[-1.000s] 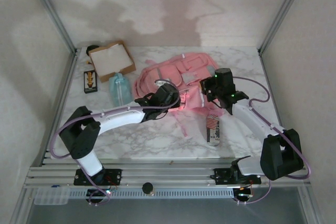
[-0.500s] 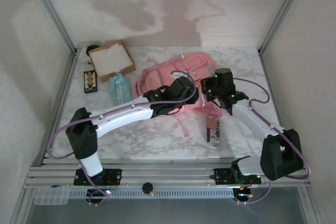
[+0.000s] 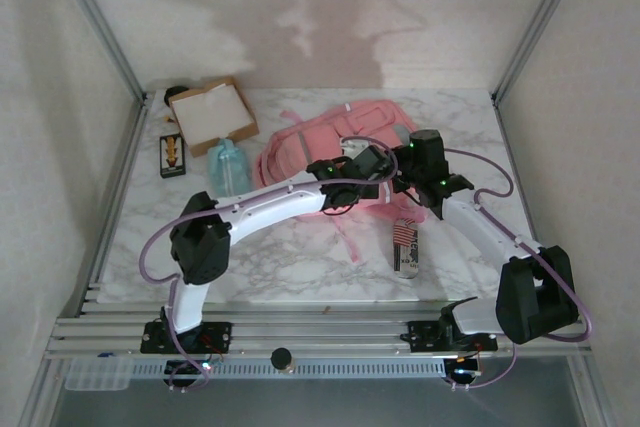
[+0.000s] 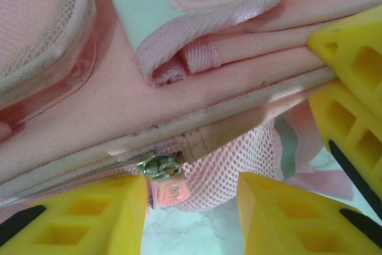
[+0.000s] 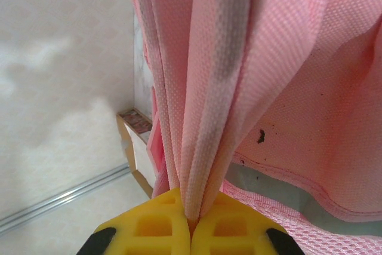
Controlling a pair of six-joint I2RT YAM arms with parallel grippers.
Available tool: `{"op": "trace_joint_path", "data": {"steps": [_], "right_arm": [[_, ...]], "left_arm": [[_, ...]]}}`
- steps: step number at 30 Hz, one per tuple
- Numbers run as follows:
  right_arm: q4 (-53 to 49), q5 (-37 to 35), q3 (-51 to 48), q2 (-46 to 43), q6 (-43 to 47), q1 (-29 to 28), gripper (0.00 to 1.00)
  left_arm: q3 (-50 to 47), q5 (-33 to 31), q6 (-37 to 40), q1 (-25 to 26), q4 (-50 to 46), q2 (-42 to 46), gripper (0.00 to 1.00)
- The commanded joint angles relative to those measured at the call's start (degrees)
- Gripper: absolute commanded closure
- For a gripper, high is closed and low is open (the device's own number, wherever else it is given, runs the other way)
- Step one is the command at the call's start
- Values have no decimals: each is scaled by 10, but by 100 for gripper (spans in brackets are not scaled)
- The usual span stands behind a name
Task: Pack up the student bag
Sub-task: Unzip the student bag at the top-center of the table.
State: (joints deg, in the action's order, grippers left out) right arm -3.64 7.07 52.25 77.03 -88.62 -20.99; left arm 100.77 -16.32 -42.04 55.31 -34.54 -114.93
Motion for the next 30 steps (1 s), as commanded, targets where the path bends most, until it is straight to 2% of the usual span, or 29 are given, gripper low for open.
{"op": "trace_joint_path", "data": {"steps": [1, 5, 8, 20, 25, 30], "right_arm": [[69, 42, 26, -16, -14, -7, 100], [68, 43, 25, -14, -13, -7, 100], [74, 47, 24, -13, -16, -6, 100], [68, 42, 23, -14, -10, -5, 100], [69, 44, 21, -12, -4, 3, 100], [65, 51, 19, -13, 8, 20, 100]], "left_arm": [[32, -41, -19, -2, -39, -25, 57], [59, -82, -29, -3, -57, -44, 59], [70, -87, -31, -4, -52, -59, 63], [91, -124, -48, -6, -53, -78, 90], [80, -111, -44, -3, -62, -59, 99], [26, -105, -50, -5, -51, 0, 100]]}}
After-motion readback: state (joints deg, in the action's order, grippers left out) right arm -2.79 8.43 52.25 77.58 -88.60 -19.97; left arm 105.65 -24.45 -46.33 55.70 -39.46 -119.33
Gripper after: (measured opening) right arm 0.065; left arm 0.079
